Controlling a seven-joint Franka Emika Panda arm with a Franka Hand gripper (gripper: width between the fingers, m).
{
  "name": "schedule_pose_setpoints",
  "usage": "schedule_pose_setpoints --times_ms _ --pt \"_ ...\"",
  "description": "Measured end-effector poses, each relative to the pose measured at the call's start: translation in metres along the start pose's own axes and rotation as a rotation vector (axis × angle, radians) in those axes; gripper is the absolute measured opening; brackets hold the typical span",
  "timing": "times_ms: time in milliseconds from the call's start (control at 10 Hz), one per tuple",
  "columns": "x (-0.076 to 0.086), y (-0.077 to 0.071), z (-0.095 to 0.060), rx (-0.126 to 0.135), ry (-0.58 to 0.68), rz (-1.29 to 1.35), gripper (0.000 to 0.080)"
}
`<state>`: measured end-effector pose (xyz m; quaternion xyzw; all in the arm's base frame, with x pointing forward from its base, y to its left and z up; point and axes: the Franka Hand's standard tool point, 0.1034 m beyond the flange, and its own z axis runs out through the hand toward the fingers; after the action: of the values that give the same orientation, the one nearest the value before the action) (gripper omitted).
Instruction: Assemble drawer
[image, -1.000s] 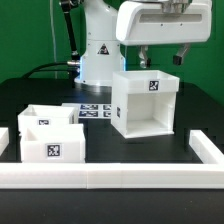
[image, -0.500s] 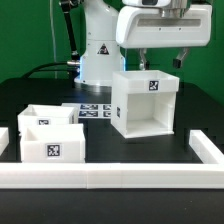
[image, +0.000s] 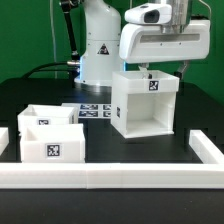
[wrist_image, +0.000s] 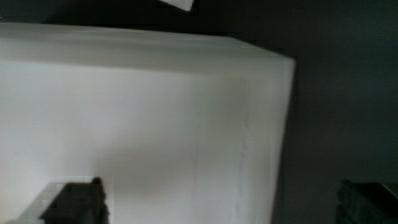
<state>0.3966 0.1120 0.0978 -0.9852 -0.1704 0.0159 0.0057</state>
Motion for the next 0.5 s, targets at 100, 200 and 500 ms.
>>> schedule_pose_setpoints --times_ms 100,200,500 --pt "-0.0004 -0.0005 0.0033 0.002 -0.001 0.000 0.0650" --pt "-0.0001 -0.0005 0.0035 0.003 0.000 0.004 0.0650" --pt "0.0001 0.0004 0.0038 0.011 -0.002 0.012 0.0377"
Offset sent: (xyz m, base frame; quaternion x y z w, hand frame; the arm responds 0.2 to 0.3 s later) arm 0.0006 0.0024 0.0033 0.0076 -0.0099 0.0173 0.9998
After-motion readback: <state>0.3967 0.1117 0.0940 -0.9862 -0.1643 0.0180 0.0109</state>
